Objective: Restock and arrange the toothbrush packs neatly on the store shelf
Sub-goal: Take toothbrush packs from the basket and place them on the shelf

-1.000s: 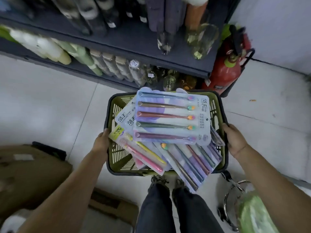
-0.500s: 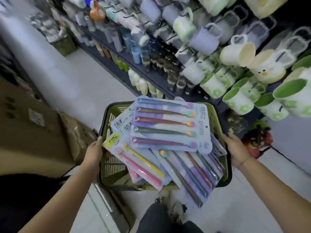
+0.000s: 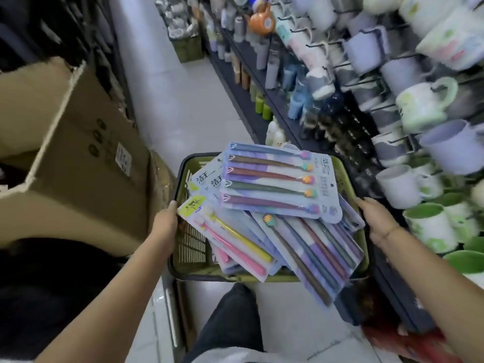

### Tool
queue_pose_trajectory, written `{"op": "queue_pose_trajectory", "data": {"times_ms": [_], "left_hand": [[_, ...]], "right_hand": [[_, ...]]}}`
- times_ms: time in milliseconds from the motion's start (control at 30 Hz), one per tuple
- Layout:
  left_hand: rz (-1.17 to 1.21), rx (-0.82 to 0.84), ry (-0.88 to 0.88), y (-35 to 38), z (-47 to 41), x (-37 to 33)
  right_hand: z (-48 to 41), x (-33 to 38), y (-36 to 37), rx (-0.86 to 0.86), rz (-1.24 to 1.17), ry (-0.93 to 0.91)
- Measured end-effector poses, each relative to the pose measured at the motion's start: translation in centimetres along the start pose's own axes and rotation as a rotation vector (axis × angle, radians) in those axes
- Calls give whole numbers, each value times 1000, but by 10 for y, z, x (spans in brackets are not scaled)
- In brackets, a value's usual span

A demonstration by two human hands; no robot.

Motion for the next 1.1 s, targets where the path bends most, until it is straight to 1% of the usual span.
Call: {"op": "queue_pose_trajectory", "data": {"times_ms": [67, 167, 267, 400, 500, 633, 700, 800, 833, 900, 1100], "left_hand": [[12, -11, -27, 6, -24, -23], [14, -22, -61, 17, -55, -65], [13, -43, -54, 24, -96, -116], [10, -100, -52, 29, -145, -181], [20, -126, -57, 35, -187, -228], [108, -154, -67, 44, -249, -289], [130, -163, -79, 49, -280, -321], [153, -214, -106, 51, -323, -373], [159, -229, -114, 52, -337, -392], [175, -256, -131, 52, -366, -428], [222, -322, -137, 48, -447, -531]], "right_hand": [[-53, 15, 20, 25, -16, 26], [-96, 57, 59, 31, 9, 98], [-139, 106, 95, 26, 24, 102], [-195, 167, 142, 86, -23, 112], [-231, 225, 179, 118, -32, 83], [-296, 296, 235, 154, 6, 13], [-341, 326, 267, 168, 56, 20], [-404, 379, 317, 239, 100, 25], [-421, 398, 334, 277, 115, 27], [-446, 440, 367, 287, 151, 22], [-539, 542, 468, 365, 156, 3]]}}
Point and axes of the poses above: each hand's wrist, its own z-axis away from the middle knuckle, its own y-axis out of the palm, x = y × z, the point moved 5 cm from there along -z, towards the middle knuckle, and after that the axes turned 1 degree about -y, right-handed, at the moved point
